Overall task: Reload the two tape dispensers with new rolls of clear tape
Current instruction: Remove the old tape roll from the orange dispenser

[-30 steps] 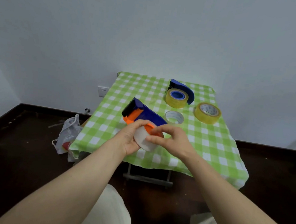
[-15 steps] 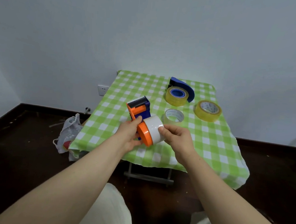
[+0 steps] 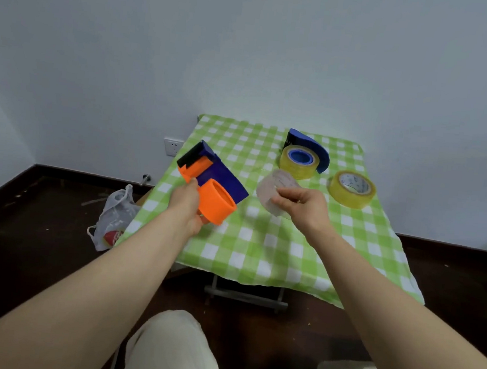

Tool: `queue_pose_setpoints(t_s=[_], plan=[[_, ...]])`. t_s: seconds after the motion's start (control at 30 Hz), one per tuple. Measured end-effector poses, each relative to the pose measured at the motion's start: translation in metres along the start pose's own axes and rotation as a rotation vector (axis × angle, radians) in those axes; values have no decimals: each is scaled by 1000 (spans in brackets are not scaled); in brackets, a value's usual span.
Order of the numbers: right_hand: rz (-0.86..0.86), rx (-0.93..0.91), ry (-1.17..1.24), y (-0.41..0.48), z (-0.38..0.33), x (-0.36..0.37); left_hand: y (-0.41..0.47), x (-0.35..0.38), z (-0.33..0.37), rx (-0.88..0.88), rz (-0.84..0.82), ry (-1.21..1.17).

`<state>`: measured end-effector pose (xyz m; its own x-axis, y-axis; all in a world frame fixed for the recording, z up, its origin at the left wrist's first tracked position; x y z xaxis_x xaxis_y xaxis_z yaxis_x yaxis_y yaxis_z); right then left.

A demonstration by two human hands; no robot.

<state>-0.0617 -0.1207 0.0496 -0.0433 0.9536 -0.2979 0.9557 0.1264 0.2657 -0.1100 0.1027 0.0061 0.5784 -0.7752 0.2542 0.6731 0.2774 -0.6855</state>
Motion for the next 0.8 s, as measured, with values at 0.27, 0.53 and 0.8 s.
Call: queue_pose_setpoints(t_s=[0.27, 0.53, 0.8], plan=[[-279, -121, -569, 55, 25, 70, 31, -29, 35, 95, 143, -63], [-390, -157, -763, 67, 45, 96, 46, -44, 36, 88, 162, -118], [-79, -123, -657, 61, 42, 17, 54, -19, 14, 21, 100, -70]])
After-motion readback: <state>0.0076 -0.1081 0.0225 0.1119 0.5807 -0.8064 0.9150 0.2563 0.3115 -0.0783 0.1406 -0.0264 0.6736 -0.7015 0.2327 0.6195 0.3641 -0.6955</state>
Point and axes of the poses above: each hand's wrist, its own y-axis towards the middle knuckle, its own x-axis out of the palm, z = x × y, the point moved 8 cm from there along y, towards the middle knuckle, and after that the axes turned 14 degrees about -x, right-handed, at the moved point
